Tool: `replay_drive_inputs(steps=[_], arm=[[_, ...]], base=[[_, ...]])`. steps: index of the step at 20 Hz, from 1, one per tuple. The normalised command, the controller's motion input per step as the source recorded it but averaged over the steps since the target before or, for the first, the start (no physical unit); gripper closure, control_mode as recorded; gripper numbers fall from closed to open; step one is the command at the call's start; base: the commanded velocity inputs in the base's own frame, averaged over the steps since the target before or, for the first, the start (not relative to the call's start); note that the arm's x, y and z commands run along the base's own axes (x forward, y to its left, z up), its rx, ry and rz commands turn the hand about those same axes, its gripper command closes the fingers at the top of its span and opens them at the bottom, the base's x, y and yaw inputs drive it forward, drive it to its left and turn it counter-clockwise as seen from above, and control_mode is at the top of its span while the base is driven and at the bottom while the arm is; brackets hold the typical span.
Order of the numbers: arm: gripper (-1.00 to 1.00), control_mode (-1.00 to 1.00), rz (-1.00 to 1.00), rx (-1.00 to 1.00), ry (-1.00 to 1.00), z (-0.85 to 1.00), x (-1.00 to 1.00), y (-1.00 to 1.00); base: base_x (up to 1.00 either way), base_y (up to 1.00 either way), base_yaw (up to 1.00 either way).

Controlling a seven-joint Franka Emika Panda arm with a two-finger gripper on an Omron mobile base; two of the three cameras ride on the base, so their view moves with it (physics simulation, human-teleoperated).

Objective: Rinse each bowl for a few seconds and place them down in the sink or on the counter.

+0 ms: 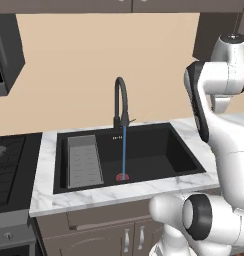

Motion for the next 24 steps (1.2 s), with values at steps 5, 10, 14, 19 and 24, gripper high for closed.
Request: replay_drive_inputs(steps=[5,10,14,19,24], arm=[[-1.00,-1.00,-0.19,0.00,0.06,-0.11,-0.27,-0.18],[-1.00,-1.00,-0.15,0.00,0.07,-0.18,-0.23,-0.20],[-1.00,-1.00,-0.12,0.00,0.04,-0.15,-0.21,-0.17],[-1.00,-1.00,-0.09,0.00,0.00,-0.13,-0.26,-0.18],[-1.00,-1.00,-0.07,0.00,0.00,-0.13,-0.31,-0.23]], base=[[0.00,0.00,0.00],[0.00,0.00,0.00],[0.00,0.00,0.00],[0.00,0.00,0.00],[0.00,0.00,0.00]])
